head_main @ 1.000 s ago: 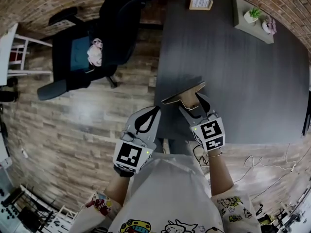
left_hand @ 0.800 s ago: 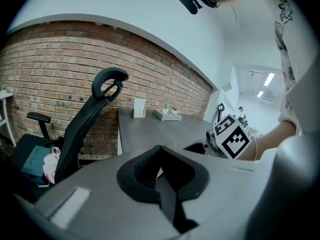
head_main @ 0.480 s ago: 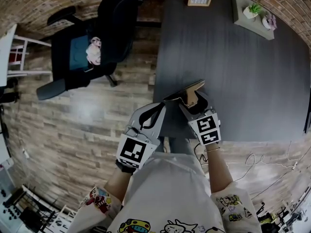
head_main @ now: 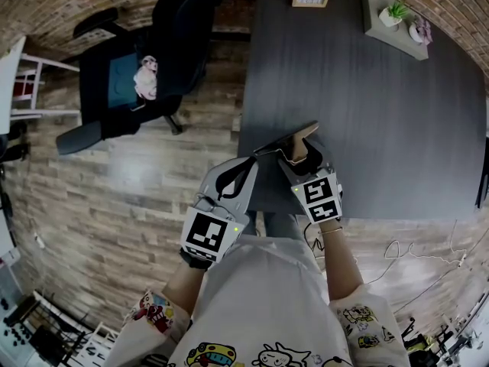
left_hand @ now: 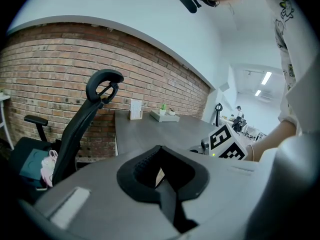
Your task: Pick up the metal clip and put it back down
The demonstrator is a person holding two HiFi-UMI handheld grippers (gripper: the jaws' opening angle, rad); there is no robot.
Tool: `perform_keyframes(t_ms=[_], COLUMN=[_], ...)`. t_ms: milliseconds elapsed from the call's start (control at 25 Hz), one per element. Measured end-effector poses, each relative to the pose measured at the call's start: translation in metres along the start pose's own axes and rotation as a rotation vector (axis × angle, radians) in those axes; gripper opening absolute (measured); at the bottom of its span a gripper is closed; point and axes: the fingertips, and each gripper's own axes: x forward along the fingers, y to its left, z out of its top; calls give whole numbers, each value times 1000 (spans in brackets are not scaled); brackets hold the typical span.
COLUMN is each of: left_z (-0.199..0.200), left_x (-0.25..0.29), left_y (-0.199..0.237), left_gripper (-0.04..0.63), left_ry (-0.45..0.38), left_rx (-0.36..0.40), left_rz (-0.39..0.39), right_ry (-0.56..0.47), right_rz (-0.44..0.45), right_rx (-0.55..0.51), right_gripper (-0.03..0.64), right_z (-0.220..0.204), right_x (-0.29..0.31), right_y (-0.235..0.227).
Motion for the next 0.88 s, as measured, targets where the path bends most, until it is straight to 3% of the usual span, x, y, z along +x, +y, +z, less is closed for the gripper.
perform_keyframes(t_ms=[320, 880], left_z=[8, 35], left_x=[-4, -20], left_y=[3, 9], left_gripper=[0, 0], left_ry=[-20, -71], left_rx=[13, 37], left_rz=[8, 35], right_ry=[-8, -192], right_rz=[-15, -41], right_rx=[8, 8], right_gripper=[321, 330], right_z=[3, 66], right_x=[-2, -61], right_y=[0, -3])
